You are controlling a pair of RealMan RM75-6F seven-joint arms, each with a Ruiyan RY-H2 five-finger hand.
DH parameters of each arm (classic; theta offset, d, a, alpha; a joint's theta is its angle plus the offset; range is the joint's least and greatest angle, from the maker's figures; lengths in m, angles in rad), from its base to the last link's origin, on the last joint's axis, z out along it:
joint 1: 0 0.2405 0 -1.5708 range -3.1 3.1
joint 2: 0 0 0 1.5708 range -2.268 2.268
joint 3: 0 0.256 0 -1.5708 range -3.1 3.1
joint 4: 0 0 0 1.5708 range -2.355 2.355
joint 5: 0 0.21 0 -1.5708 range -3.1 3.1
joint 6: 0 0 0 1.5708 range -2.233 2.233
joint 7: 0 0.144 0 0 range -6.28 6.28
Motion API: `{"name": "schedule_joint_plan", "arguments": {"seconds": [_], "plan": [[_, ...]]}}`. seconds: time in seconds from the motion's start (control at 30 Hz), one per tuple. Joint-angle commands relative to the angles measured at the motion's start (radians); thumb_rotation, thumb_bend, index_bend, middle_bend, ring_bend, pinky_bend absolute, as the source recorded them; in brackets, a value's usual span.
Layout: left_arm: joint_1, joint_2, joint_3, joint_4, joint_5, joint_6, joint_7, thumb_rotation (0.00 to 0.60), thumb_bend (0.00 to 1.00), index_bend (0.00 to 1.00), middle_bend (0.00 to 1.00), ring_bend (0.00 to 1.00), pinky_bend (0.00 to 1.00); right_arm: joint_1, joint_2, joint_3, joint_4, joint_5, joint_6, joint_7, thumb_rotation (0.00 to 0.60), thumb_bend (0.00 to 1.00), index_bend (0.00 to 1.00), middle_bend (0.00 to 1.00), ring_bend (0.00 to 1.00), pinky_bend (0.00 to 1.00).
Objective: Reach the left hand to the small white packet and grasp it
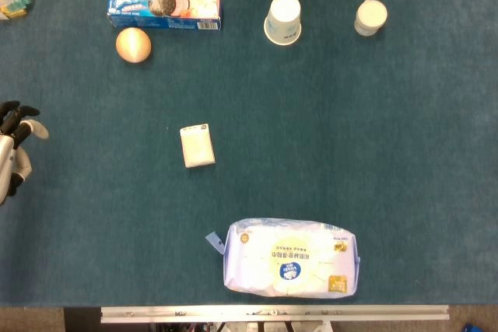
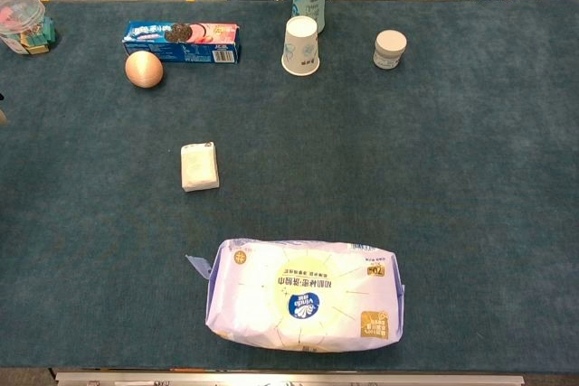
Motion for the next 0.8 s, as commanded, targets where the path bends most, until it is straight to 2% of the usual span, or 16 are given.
{"name": "schedule_joint_plan", "arguments": {"seconds": [0.03,0.63,0.8], "plan": [[0.001,0.000,-0.001,-0.002,0.000,0.000,0.001,0.600,1.00,0.44,0.28,0.18,0.36,0.000,0.000,0.001,0.000,0.000,0.000,0.001,0.600,0.06,0.59,0.44,0.25,0.21],[-0.009,-0.014,0.024,0.014,0.039,-0.021,-0.030,0.600,1.00,0.44,0.29,0.19,0.36,-0.005,0.007,0.006,-0.009,-0.007,0.025,0.002,0.600,0.06,0.59,0.44,0.25,0.21],[-0.016,-0.031,0.042,0.022,0.073,-0.025,-0.048,0.600,1.00,0.49,0.29,0.16,0.34,-0.009,0.009,0.007,-0.016,-0.014,0.036,-0.004,0.600,0.06,0.59,0.44,0.25,0.21]]}}
